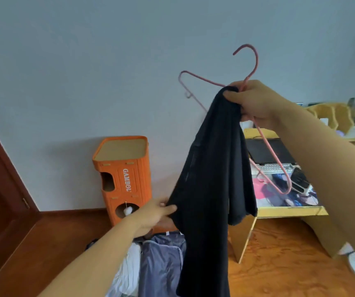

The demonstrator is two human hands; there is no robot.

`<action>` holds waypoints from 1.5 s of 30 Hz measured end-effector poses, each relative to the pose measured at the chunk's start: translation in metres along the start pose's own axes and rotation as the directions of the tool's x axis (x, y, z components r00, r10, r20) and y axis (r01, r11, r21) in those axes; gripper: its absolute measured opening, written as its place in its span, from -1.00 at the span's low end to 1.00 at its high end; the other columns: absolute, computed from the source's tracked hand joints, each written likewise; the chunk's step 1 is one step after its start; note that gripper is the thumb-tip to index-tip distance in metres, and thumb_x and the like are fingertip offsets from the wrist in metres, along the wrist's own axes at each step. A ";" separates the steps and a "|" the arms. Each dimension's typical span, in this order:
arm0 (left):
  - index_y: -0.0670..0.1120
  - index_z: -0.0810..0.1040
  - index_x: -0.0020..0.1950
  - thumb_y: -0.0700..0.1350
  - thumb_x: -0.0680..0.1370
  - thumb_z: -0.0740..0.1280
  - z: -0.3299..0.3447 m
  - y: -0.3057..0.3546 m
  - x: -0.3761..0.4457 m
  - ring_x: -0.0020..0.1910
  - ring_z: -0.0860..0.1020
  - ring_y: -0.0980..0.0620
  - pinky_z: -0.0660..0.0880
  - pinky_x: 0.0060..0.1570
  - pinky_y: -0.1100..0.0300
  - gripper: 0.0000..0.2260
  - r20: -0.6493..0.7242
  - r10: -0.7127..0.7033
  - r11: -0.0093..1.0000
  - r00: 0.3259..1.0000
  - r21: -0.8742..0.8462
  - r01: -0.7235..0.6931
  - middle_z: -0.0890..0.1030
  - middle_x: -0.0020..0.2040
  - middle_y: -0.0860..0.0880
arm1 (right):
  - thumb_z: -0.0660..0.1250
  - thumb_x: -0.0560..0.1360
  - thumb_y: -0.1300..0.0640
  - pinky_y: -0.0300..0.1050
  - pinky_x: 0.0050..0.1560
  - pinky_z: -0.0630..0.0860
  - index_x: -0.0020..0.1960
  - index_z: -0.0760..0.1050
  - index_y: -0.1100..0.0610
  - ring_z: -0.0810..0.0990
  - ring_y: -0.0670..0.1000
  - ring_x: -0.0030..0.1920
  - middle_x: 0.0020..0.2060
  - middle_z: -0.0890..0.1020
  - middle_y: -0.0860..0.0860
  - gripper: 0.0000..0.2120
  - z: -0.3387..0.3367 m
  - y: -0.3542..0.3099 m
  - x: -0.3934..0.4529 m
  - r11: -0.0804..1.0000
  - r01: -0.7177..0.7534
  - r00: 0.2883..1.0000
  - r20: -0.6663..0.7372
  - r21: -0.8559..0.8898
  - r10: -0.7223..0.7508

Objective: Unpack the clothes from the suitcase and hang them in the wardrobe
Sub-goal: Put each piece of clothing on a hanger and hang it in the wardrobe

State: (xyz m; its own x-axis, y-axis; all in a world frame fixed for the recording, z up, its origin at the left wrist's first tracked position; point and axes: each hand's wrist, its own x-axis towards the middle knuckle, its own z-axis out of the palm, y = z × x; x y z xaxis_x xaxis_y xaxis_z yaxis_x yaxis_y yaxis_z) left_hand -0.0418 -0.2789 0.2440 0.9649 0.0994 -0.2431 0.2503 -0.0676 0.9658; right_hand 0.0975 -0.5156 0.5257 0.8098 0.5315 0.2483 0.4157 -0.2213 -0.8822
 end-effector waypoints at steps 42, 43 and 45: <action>-0.01 0.64 -0.20 0.00 0.61 0.33 -0.108 0.059 -0.049 -0.04 0.62 -0.16 0.36 -0.22 0.17 -0.78 -0.512 0.250 0.455 0.822 0.811 0.366 0.68 -0.11 -0.07 | 0.32 0.60 0.00 -0.09 -0.08 0.50 -0.23 0.71 0.04 0.63 -0.10 -0.17 -0.23 0.72 -0.12 -0.69 0.114 0.161 -0.105 0.981 0.002 1.000 0.019 -0.193 0.001; -0.04 0.66 -0.17 0.00 0.60 0.34 -0.110 0.057 -0.049 -0.05 0.62 -0.16 0.36 -0.20 0.17 -0.79 -0.521 0.241 0.465 0.819 0.803 0.373 0.69 -0.09 -0.08 | 0.33 0.60 0.00 -0.10 -0.14 0.48 -0.24 0.71 0.03 0.62 -0.11 -0.25 -0.31 0.70 -0.11 -0.70 0.110 0.153 -0.112 0.984 0.014 1.000 0.022 -0.178 -0.010; -0.04 0.72 -0.06 -0.02 0.60 0.35 -0.111 0.054 -0.050 -0.07 0.62 -0.12 0.37 -0.24 0.19 -0.82 -0.538 0.222 0.492 0.813 0.782 0.383 0.71 -0.08 -0.07 | 0.32 0.60 0.02 -0.18 -0.28 0.41 -0.23 0.68 0.04 0.52 -0.13 -0.44 -0.45 0.65 -0.02 -0.72 0.106 0.136 -0.125 0.981 0.015 0.996 0.089 -0.193 0.002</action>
State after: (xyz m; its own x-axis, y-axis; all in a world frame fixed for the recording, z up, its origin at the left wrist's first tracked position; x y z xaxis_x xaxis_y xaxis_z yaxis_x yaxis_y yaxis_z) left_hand -0.0855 -0.1778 0.3185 0.7976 0.5996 0.0648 0.5547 -0.7716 0.3114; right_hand 0.0092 -0.5258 0.3326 0.7705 0.6020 0.2097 0.5001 -0.3669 -0.7844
